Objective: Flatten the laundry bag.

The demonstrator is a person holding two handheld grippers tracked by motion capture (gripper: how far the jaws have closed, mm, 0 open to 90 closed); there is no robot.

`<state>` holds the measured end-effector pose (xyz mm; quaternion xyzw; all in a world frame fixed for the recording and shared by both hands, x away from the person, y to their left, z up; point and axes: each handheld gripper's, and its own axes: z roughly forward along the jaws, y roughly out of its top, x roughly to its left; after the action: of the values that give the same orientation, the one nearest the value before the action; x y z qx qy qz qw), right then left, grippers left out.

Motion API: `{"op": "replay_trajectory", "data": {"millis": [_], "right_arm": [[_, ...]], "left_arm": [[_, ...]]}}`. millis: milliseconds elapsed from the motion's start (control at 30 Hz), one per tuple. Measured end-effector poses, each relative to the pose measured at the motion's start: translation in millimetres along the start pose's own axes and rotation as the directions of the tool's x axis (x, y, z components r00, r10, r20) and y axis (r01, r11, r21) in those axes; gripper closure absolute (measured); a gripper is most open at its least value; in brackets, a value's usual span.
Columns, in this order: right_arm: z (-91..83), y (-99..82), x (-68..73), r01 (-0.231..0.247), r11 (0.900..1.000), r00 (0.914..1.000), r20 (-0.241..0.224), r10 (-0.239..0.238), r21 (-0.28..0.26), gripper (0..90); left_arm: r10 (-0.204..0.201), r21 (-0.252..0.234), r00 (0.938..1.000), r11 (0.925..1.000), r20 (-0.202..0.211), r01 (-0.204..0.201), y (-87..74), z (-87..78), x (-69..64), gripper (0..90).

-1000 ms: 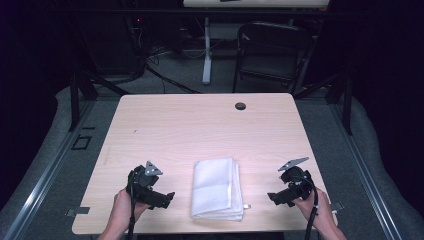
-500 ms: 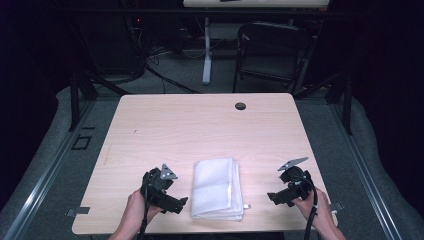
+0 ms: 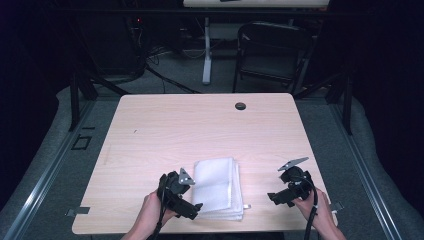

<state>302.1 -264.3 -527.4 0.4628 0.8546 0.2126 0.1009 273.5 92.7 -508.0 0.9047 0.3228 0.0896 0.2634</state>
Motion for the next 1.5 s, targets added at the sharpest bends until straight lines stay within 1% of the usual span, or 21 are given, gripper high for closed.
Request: {"op": "replay_trajectory", "data": {"millis": [100, 167, 200, 233, 300, 333, 367, 400, 433, 500, 667, 767, 800, 867, 1033, 1100, 1233, 1300, 1367, 1433, 1500], "right_arm": [[-0.3, 0.1, -0.9, 0.007, 0.9999, 0.9999, -0.010, -0.007, 0.010, 0.0], [0.3, -0.2, -0.6, -0.003, 1.0000, 0.9999, -0.012, 0.003, 0.001, 0.0], [0.1, -0.3, -0.8, -0.002, 1.0000, 1.0000, -0.005, 0.002, 0.002, 0.0], [0.1, -0.2, -1.1, 0.001, 1.0000, 1.0000, -0.004, -0.001, 0.005, 0.0], [0.1, -0.1, -1.2, 0.003, 1.0000, 1.0000, -0.009, -0.003, 0.009, 0.0], [0.8, -0.6, -0.3, -0.008, 1.0000, 0.9999, -0.010, 0.008, -0.004, 0.0], [0.8, -0.6, -0.3, -0.008, 1.0000, 0.9999, -0.010, 0.008, -0.004, 0.0], [0.6, -0.1, -0.5, -0.003, 1.0000, 0.9999, -0.017, 0.003, 0.005, 0.0], [3.4, -1.6, 0.5, -0.026, 0.9991, 0.9993, -0.028, 0.025, -0.033, 0.0], [0.7, -0.3, -0.8, -0.002, 1.0000, 0.9999, -0.011, 0.002, 0.006, 0.0], [0.9, -0.7, -0.8, -0.007, 1.0000, 0.9999, -0.015, 0.007, 0.005, 0.0], [0.8, -0.7, -1.1, -0.003, 1.0000, 0.9999, -0.017, 0.004, 0.009, 0.0], [1.0, -0.7, -0.8, -0.007, 1.0000, 0.9996, -0.026, 0.007, 0.005, 0.0], [0.5, -0.7, -1.5, 0.003, 0.9999, 0.9999, -0.015, -0.003, 0.015, 0.0], [1.1, -0.9, -1.2, -0.002, 0.9999, 0.9996, -0.026, 0.003, 0.010, 0.0], [1.5, -1.0, -0.6, -0.008, 1.0000, 0.9995, -0.029, 0.008, 0.005, 0.0], [1.5, -1.1, -0.8, -0.002, 0.9999, 0.9998, -0.021, 0.003, 0.012, 0.0], [1.6, -1.2, -0.9, -0.003, 0.9999, 0.9997, -0.023, 0.003, 0.013, 0.0], [1.5, -1.2, -0.7, -0.003, 0.9999, 0.9997, -0.025, 0.004, 0.016, 0.0], [1.8, -1.2, -0.3, -0.004, 0.9999, 0.9995, -0.031, 0.004, 0.014, 0.0], [3.9, -2.4, 0.8, -0.020, 0.9997, 0.9993, -0.032, 0.020, -0.012, 0.0]], "left_arm": [[0.022, 0.004, 0.9996, 0.9997, 0.016, -0.022, 3.9, 3.3, -7.0, 0.0], [0.036, 0.005, 0.9992, 0.9993, 0.018, -0.036, 6.3, 5.4, -11.6, 0.0], [0.036, 0.005, 0.9992, 0.9993, 0.018, -0.036, 6.3, 5.4, -11.6, 0.0], [0.045, 0.005, 0.9985, 0.9989, 0.029, -0.046, 8.1, 8.1, -16.3, 0.0], [0.056, 0.007, 0.9980, 0.9984, 0.028, -0.056, 9.1, 10.0, -18.9, 0.0], [0.070, 0.010, 0.9970, 0.9975, 0.035, -0.070, 11.1, 13.6, -24.6, 0.0], [0.070, 0.010, 0.9970, 0.9975, 0.035, -0.070, 11.1, 13.6, -24.6, 0.0], [0.086, 0.016, 0.9957, 0.9961, 0.034, -0.086, 13.4, 17.7, -30.1, 0.0], [0.089, 0.015, 0.9952, 0.9959, 0.042, -0.090, 14.1, 19.9, -32.5, 0.0], [0.102, 0.018, 0.9939, 0.9945, 0.041, -0.103, 16.2, 23.2, -37.0, 0.0], [0.145, 0.029, 0.9884, 0.9888, 0.045, -0.146, 21.4, 29.8, -45.7, 0.1], [0.156, 0.031, 0.9874, 0.9872, 0.025, -0.157, 22.8, 32.1, -49.1, 0.2], [0.164, 0.037, 0.9865, 0.9859, 0.001, -0.163, 23.8, 34.4, -51.7, 0.2], [0.161, 0.038, 0.9869, 0.9862, -0.002, -0.161, 24.1, 35.3, -52.7, 0.3], [0.177, 0.025, 0.9840, 0.9839, -0.015, -0.177, 26.1, 39.9, -58.4, 1.2], [0.179, 0.026, 0.9836, 0.9835, -0.018, -0.179, 27.4, 41.5, -59.3, 3.5], [0.175, 0.003, 0.9845, 0.9846, -0.015, -0.175, 28.0, 41.7, -59.3, 17.2], [0.173, -0.011, 0.9848, 0.9848, -0.014, -0.173, 27.6, 40.6, -58.5, 20.2], [0.171, -0.032, 0.9852, 0.9847, -0.002, -0.171, 26.8, 38.8, -57.5, 30.9], [0.178, -0.045, 0.9840, 0.9831, 0.012, -0.177, 26.1, 37.6, -57.2, 37.2], [0.183, -0.056, 0.9828, 0.9818, 0.024, -0.181, 25.2, 36.8, -57.4, 44.9]]}}
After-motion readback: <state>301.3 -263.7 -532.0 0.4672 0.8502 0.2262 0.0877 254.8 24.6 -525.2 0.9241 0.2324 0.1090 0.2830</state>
